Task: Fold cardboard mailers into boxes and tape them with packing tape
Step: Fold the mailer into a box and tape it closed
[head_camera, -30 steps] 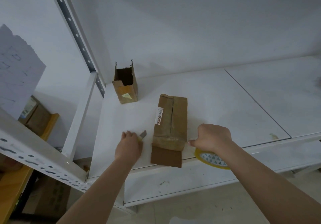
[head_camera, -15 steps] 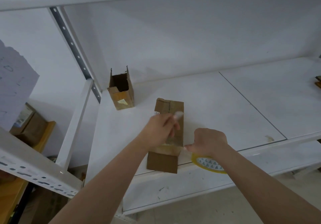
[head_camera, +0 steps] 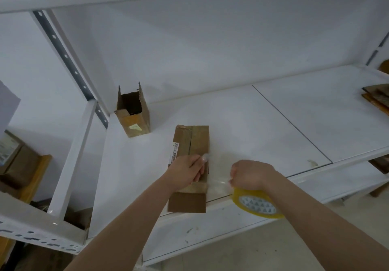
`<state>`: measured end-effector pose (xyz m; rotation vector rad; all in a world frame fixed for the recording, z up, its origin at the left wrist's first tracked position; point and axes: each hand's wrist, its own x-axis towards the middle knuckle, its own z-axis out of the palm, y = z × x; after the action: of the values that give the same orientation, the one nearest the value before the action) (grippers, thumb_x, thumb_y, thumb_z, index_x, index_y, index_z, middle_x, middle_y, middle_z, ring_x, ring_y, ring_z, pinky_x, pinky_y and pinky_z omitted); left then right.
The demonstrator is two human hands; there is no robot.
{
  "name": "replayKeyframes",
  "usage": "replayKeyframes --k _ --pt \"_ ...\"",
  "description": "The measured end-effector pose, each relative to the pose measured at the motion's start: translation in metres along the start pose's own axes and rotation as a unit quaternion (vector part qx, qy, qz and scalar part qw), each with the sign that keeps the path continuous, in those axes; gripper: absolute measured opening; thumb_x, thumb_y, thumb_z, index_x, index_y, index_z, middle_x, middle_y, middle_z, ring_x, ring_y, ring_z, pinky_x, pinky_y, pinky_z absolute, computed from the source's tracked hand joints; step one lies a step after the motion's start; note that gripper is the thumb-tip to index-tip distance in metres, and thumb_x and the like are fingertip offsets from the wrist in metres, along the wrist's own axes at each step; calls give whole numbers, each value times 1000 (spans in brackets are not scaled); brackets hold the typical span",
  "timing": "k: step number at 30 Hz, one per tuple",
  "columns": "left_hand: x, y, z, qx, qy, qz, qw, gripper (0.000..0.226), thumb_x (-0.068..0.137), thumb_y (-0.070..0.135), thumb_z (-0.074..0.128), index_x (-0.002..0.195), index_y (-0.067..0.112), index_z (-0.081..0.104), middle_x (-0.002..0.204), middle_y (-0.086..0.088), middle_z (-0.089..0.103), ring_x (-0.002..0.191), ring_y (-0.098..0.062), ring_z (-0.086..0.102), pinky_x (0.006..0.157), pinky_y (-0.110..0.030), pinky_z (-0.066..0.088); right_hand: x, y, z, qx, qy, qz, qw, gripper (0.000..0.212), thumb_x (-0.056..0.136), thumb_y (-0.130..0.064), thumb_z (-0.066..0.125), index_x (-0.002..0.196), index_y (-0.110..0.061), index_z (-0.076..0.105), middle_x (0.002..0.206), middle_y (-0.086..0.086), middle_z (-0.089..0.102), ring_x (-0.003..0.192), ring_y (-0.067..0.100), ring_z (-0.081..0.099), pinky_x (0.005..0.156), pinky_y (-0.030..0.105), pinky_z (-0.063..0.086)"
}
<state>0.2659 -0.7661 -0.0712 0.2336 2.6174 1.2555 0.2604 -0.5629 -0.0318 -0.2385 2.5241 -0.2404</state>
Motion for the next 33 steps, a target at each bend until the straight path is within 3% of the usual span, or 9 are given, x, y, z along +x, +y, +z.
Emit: replayKeyframes --k 6,10,14,17,19,22,25,30,33 --pt "-8 10 -7 48 -69 12 996 49 94 58 39 71 19 59 59 11 60 55 -1 53 63 -19 41 -8 7 -4 80 -17 -1 997 35 90 -44 59 107 -18 74 112 1 69 103 17 62 99 40 47" --pt "-7 25 -9 214 -137 32 967 43 100 38 40 75 14 65 75 -2 61 69 -10 53 65 -28 39 -10 8 1 118 -1 3 993 31 88 -39 61 101 -15 75 105 3 72 99 18 65 98 41 48" --pt "-2 43 3 325 -156 5 933 42 102 35 36 66 19 50 70 0 49 77 -20 50 67 -33 38 -13 5 3 121 33 11 992 30 88 -43 60 90 -17 75 93 2 70 93 19 64 94 42 49" --pt "3 51 14 403 -136 -18 905 38 102 36 34 89 16 63 83 -1 56 86 -20 56 76 -35 48 -17 1 4 132 46 9 990 28 88 -44 61 84 -18 72 91 1 68 95 22 64 94 41 50" --pt "2 53 13 404 -133 -16 905 39 102 36 33 91 14 63 86 -1 57 87 -20 56 79 -36 48 -21 3 6 159 47 13 986 28 87 -42 62 76 -17 64 88 5 67 96 26 65 94 42 50" --pt "-4 45 -3 274 -147 -12 950 39 102 34 36 68 23 52 71 5 53 71 -12 51 69 -31 40 -25 9 9 224 39 29 973 29 87 -35 66 79 -7 68 87 15 72 90 30 69 91 41 54" --pt "-9 33 -13 118 -116 -44 985 37 104 34 36 73 22 51 71 5 59 68 -13 56 77 -32 45 -25 10 13 282 22 31 959 34 87 -30 68 97 2 72 91 21 73 87 33 71 86 43 56" --pt "0 25 15 287 -2 -64 956 30 93 52 49 87 23 50 81 6 55 81 -16 54 69 -32 41 -20 12 18 294 2 40 955 27 88 -28 67 99 -4 74 89 18 74 82 29 72 84 42 58" --pt "2 28 24 306 43 -65 949 29 87 52 58 77 28 45 78 8 53 82 -18 57 66 -30 42 -13 15 16 289 -22 57 955 27 89 -27 67 100 -4 74 80 17 74 64 23 71 67 30 59"
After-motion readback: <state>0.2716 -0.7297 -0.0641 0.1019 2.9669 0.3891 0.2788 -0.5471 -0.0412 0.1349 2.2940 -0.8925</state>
